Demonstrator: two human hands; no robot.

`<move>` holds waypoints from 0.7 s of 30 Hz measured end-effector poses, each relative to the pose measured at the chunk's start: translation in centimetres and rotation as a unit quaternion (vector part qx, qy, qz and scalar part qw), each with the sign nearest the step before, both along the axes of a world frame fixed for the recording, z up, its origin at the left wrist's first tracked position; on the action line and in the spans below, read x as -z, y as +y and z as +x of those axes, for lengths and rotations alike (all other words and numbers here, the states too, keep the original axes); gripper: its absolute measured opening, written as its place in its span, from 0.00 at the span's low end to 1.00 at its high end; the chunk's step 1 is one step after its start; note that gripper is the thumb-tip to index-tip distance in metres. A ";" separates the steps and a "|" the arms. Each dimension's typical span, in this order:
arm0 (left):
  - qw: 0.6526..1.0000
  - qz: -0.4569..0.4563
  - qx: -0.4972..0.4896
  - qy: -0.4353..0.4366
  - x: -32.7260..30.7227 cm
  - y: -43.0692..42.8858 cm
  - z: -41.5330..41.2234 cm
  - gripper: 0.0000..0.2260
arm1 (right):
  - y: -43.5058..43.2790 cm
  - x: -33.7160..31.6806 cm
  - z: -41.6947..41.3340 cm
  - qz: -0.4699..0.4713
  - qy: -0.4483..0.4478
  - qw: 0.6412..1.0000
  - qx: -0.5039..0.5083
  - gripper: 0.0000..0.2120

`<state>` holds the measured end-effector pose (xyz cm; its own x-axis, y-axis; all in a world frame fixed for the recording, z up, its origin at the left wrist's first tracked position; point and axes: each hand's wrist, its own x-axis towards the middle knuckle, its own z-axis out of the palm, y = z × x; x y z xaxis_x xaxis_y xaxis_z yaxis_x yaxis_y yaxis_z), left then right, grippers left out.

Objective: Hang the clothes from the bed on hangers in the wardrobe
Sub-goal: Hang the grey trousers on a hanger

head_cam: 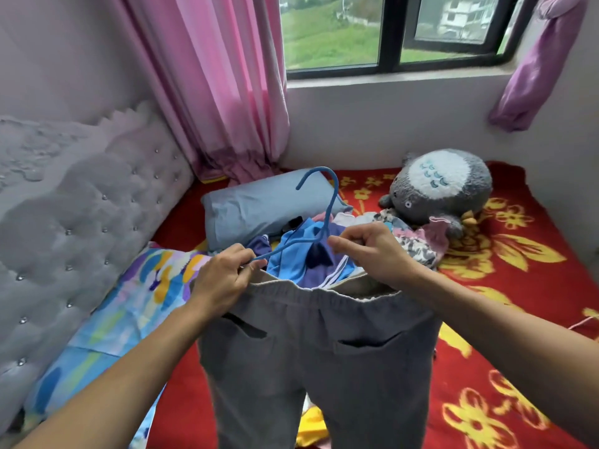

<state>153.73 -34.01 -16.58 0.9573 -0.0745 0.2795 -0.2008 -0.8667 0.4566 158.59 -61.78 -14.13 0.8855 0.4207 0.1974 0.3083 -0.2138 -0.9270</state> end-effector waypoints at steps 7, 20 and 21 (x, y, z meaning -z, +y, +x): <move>0.996 0.028 -0.046 -0.073 -0.3 2.6 0.0 0.20 | -5.9 1.4 3.3 -0.147 0.063 0.987 0.007 0.20; 0.982 -0.010 -0.182 -0.039 2.2 8.0 -11.8 0.14 | 5.7 2.8 -0.7 -0.297 -0.177 0.931 -0.115 0.22; 0.979 -0.007 -0.198 -0.040 2.3 8.5 -13.3 0.15 | 7.7 2.8 -1.6 -0.288 -0.184 0.930 -0.137 0.22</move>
<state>140.43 -25.54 -18.85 0.8855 0.3017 0.3534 0.1135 -0.8779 0.4652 156.99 -54.05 -16.94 0.6474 0.7497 0.1371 0.6972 -0.5100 -0.5039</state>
